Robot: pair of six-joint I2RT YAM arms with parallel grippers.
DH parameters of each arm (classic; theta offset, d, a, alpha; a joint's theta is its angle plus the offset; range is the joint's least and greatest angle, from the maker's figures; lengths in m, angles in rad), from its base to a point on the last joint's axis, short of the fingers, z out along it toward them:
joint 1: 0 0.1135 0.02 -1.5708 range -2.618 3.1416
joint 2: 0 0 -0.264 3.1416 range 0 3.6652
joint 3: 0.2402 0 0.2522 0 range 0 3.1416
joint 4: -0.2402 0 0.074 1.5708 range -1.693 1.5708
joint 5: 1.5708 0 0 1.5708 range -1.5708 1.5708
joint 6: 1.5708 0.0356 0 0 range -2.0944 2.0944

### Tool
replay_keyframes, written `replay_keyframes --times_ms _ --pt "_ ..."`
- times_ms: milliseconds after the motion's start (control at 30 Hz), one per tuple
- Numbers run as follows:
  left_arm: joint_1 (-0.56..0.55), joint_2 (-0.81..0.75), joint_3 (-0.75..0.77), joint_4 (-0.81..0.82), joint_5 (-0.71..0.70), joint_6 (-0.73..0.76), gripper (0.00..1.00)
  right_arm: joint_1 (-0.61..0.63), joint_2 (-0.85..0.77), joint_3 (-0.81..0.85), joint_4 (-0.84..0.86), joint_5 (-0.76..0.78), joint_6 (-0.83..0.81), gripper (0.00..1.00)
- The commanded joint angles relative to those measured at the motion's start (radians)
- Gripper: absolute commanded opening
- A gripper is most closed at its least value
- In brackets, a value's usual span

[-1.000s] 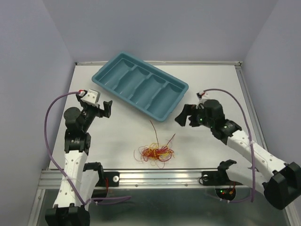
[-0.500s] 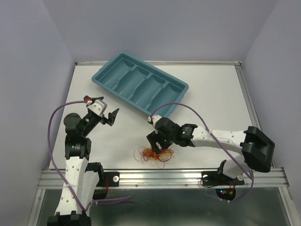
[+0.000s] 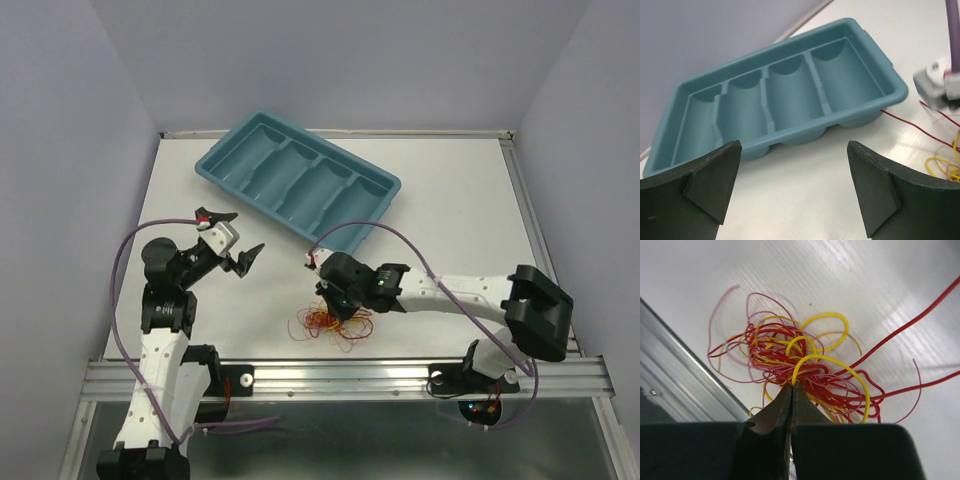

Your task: Untangle the cables

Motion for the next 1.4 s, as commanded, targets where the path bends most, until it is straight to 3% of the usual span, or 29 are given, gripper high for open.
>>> replay_keyframes --times_ms 0,167,433,800,933,1033,1067,1167,1233,1267,1333,1367 --pt "-0.108 -0.031 -0.052 0.011 0.105 0.082 0.99 0.007 -0.212 -0.02 0.121 -0.014 -0.013 0.01" --pt "-0.335 -0.032 -0.064 -0.033 0.007 0.142 0.99 0.007 -0.411 -0.109 0.225 -0.094 -0.028 0.01" --pt "-0.594 0.088 -0.055 0.011 -0.104 0.153 0.99 0.007 -0.455 -0.129 0.267 -0.095 -0.03 0.0" --pt "-0.736 0.171 -0.07 -0.013 -0.112 0.237 0.99 0.007 -0.495 -0.158 0.334 -0.098 -0.019 0.01" --pt "-0.797 0.221 -0.058 -0.045 -0.116 0.269 0.94 0.007 -0.541 -0.187 0.368 -0.09 -0.013 0.01" --pt "-0.848 0.281 -0.037 -0.07 -0.153 0.287 0.83 0.007 -0.597 -0.21 0.393 -0.058 -0.004 0.0" --pt "-0.875 0.297 -0.031 -0.078 -0.162 0.294 0.74 0.007 -0.617 -0.23 0.419 -0.054 -0.001 0.01" --pt "-0.912 0.341 -0.011 -0.099 -0.187 0.314 0.6 0.007 -0.706 -0.266 0.466 -0.006 0.008 0.01" --pt "-0.947 0.357 -0.003 -0.104 -0.205 0.318 0.54 0.007 -0.778 -0.304 0.501 0.003 0.014 0.0" --pt "-0.958 0.373 0.0 -0.105 -0.211 0.323 0.43 0.007 -0.801 -0.313 0.514 0.005 0.016 0.01" --pt "-0.981 0.387 0.012 -0.114 -0.223 0.324 0.32 0.007 -0.841 -0.338 0.532 0.012 0.021 0.01" --pt "-0.981 0.395 0.015 -0.118 -0.223 0.326 0.2 0.007 -0.879 -0.347 0.538 0.029 0.025 0.01"
